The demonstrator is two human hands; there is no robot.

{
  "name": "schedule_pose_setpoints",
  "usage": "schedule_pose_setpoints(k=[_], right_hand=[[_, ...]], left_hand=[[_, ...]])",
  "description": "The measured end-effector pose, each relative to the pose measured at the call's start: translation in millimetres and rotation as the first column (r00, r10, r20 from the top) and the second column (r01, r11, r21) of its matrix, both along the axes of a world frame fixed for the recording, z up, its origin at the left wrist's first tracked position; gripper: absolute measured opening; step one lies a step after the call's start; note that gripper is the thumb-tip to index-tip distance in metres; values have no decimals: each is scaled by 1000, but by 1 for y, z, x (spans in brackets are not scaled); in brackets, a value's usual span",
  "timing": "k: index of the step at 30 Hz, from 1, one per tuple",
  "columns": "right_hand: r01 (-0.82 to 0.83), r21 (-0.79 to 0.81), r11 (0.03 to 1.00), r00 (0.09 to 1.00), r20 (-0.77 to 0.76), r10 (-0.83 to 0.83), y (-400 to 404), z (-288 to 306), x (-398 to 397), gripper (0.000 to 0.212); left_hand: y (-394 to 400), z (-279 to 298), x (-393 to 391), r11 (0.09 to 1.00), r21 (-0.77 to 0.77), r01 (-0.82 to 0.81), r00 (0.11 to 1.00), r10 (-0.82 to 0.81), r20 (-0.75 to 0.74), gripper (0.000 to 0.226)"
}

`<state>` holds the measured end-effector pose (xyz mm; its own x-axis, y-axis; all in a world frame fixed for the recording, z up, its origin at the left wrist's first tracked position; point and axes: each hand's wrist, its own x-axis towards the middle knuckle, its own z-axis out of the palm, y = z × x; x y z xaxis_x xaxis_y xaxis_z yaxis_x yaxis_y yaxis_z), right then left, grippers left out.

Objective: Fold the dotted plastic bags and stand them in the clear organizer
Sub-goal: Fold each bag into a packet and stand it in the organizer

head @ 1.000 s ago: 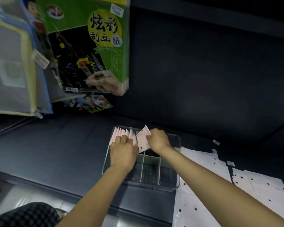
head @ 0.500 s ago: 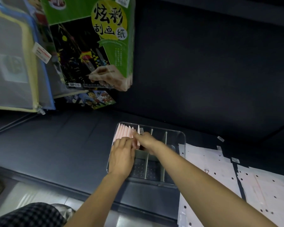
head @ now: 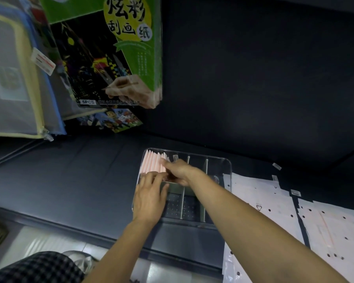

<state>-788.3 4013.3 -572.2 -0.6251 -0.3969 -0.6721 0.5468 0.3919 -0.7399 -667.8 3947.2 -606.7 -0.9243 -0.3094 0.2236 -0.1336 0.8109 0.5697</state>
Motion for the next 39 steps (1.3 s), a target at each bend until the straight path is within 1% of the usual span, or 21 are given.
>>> schedule_pose_setpoints(k=[3, 5, 6, 8, 10, 11, 13, 15, 17, 18, 20, 21, 22, 23, 24, 26, 28, 31, 33, 36, 39], right_hand=[[-65, 53, 996, 995, -73, 69, 2, 3, 3, 48], [-87, 88, 992, 982, -162, 101, 13, 10, 8, 44], [-80, 88, 993, 971, -218, 98, 21, 16, 11, 42], [-38, 2, 999, 952, -305, 37, 47, 30, 19, 33], [0, -89, 996, 934, -355, -31, 86, 40, 27, 29], [9, -77, 997, 913, -406, -40, 110, 41, 33, 30], [22, 61, 998, 845, -535, 14, 167, 33, 46, 31], [41, 232, 972, 807, -581, 105, 229, 16, 66, 33], [13, 364, 931, 811, -549, 203, 286, -5, 92, 39], [-27, 440, 898, 805, -523, 280, 312, -17, 106, 45], [-129, 584, 802, 758, -463, 459, 355, -39, 132, 62], [-174, 619, 766, 731, -440, 522, 373, -47, 144, 72], [-213, 632, 745, 706, -428, 565, 388, -55, 153, 81], [-242, 638, 731, 681, -425, 597, 400, -61, 160, 88], [-263, 651, 712, 646, -430, 631, 409, -66, 164, 91], [-257, 684, 683, 573, -461, 677, 420, -73, 169, 88], [-179, 664, 726, 563, -536, 629, 422, -79, 171, 75], [-63, 615, 786, 562, -629, 538, 420, -86, 176, 52], [-29, 569, 822, 585, -657, 476, 420, -89, 176, 35], [-23, 469, 883, 661, -655, 366, 420, -86, 170, 19], [-96, 432, 897, 727, -585, 359, 423, -77, 160, 17]], left_hand=[[0, 2, -1, 999, -5, -32, 999, 32, 11, 24], [4, 9, -2, 998, -5, -61, 998, 61, -3, 22], [8, 13, -3, 997, -6, -71, 997, 71, -15, 21], [23, 24, -5, 999, -10, -45, 998, 44, -55, 20], [45, 35, -7, 996, -19, 83, 991, -85, -102, 20], [58, 38, -6, 984, -28, 174, 977, -176, -121, 19], [88, 41, 0, 931, -57, 360, 924, -364, -117, 17], [120, 37, 12, 855, -27, 518, 855, -519, -22, 16], [148, 24, 25, 785, 27, 619, 774, -615, 152, 22], [158, 15, 33, 755, 52, 654, 721, -643, 259, 28], [171, -7, 49, 699, 91, 710, 596, -664, 451, 56], [173, -17, 57, 678, 101, 728, 539, -658, 526, 71], [174, -25, 63, 665, 94, 741, 501, -640, 583, 83], [172, -32, 68, 655, 68, 752, 483, -619, 619, 90], [171, -37, 71, 642, 30, 766, 479, -601, 639, 93], [170, -44, 76, 621, -44, 783, 494, -577, 651, 92], [173, -47, 77, 636, -81, 767, 534, -563, 631, 86], [179, -49, 79, 682, -92, 725, 586, -541, 603, 78], [183, -49, 80, 702, -95, 706, 603, -525, 601, 76], [186, -46, 79, 719, -82, 690, 609, -516, 602, 76], [186, -44, 76, 715, -63, 696, 593, -523, 613, 79]])
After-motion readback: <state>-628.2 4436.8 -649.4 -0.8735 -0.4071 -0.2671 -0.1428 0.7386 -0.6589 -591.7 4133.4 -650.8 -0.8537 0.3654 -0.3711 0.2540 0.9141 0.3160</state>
